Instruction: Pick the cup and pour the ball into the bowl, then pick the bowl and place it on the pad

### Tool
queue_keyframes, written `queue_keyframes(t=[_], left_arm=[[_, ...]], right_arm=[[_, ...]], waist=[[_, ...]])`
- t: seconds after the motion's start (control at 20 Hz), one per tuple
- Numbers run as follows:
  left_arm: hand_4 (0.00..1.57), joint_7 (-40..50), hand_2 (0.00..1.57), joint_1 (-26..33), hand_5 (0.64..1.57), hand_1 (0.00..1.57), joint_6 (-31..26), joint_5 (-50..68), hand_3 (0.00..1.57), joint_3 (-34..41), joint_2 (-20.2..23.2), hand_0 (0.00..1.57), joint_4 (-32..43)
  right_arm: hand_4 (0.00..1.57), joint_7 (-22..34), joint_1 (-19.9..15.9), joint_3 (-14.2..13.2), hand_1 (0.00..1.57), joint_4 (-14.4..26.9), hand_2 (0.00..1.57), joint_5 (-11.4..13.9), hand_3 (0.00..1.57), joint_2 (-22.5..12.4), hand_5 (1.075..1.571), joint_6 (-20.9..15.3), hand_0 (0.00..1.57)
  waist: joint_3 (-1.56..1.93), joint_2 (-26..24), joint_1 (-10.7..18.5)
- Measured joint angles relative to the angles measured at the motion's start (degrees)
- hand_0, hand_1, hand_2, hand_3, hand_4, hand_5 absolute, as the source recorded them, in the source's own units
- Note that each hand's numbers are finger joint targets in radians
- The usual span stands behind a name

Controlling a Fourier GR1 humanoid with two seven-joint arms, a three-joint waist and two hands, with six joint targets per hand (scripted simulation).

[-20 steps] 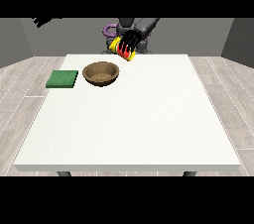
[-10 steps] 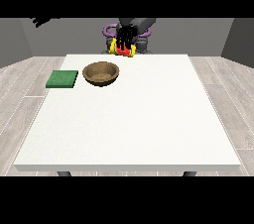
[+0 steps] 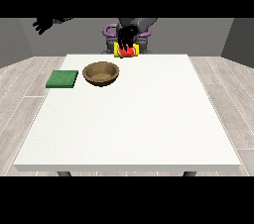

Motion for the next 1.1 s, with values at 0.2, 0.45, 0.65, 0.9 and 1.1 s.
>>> queue_keyframes(t=[0.2,0.45,0.65,0.9,1.1], left_arm=[[0.78,-0.09,1.09,-0.31,1.570,0.00,-3.90,-2.49,1.55,-1.70,-0.39,0.00,-1.95],[0.97,-2.76,1.49,0.51,1.568,0.00,-8.96,-4.27,1.57,-2.84,-0.28,0.00,-4.38],[1.22,-3.41,1.57,-2.50,1.533,1.52,-14.73,-11.20,1.57,-8.62,0.32,1.52,-1.21],[1.26,-5.57,1.57,-4.45,1.508,1.52,-19.55,-16.18,1.57,-11.23,1.86,1.52,0.84],[1.27,-6.85,1.57,-5.09,1.498,1.52,-22.29,-18.81,1.57,-10.48,1.64,1.52,0.27]], right_arm=[[0.45,-0.85,-0.54,0.00,0.00,0.69,0.00,-0.10,0.34,-0.01,1.571,0.26,0.00],[0.47,-1.19,-0.45,0.05,0.00,0.86,0.00,-0.45,0.30,0.49,1.570,0.09,0.00],[0.47,-0.37,-1.84,0.64,0.00,0.97,0.00,-0.63,0.27,0.95,1.570,-0.13,0.00],[0.47,0.05,-1.85,0.08,0.00,1.10,0.00,-1.82,0.28,0.36,1.570,0.85,0.00],[0.49,0.53,-1.36,-0.03,0.00,0.98,0.00,-2.02,0.29,-0.17,1.570,0.95,0.00]], waist=[[0.00,0.94,-0.10],[-0.01,0.71,0.11],[0.05,0.70,-0.91],[0.02,0.79,-1.56],[0.01,0.83,-1.31]])
